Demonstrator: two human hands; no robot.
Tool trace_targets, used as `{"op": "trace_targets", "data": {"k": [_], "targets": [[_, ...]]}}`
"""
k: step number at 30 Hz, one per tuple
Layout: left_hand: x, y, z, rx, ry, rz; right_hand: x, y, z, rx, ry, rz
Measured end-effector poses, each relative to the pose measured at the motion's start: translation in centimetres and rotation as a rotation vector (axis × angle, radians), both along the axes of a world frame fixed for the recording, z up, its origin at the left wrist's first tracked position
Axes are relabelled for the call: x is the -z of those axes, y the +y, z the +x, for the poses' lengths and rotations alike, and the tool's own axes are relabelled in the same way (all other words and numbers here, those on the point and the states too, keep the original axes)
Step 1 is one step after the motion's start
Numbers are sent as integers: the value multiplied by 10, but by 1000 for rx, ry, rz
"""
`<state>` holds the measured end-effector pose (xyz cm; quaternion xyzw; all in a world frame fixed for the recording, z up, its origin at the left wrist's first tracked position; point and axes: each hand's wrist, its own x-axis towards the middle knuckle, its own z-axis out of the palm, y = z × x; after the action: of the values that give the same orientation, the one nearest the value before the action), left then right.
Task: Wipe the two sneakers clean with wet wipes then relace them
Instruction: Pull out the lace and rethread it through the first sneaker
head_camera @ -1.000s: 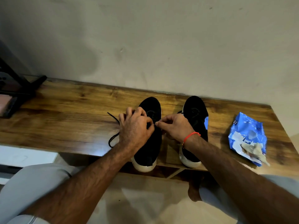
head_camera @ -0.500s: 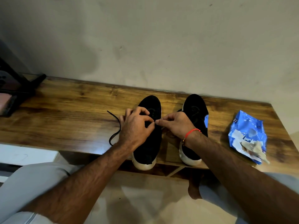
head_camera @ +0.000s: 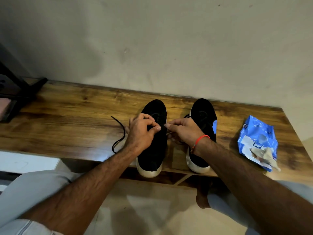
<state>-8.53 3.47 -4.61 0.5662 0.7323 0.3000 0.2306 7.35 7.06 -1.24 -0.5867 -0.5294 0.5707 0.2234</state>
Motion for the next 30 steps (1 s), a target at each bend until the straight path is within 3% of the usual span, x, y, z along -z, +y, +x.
{"op": "trace_targets", "data": {"k": [5,12,17,23,30], "targets": [[-5,-1,-3,75,248,-66,0,-1,-1,-64,-111,114],[-16,-2,-4,111,386,-98,4,1,-7,-23,-152,85],[-12,-4,-2,130,394,-76,5,-6,-6,-9,-69,101],[-8,2,-10,167,220,-90,11,-3,-7,10,-119,136],[-9,0,-5,4,237,-101,15,-3,-6,-20,-5,115]]}}
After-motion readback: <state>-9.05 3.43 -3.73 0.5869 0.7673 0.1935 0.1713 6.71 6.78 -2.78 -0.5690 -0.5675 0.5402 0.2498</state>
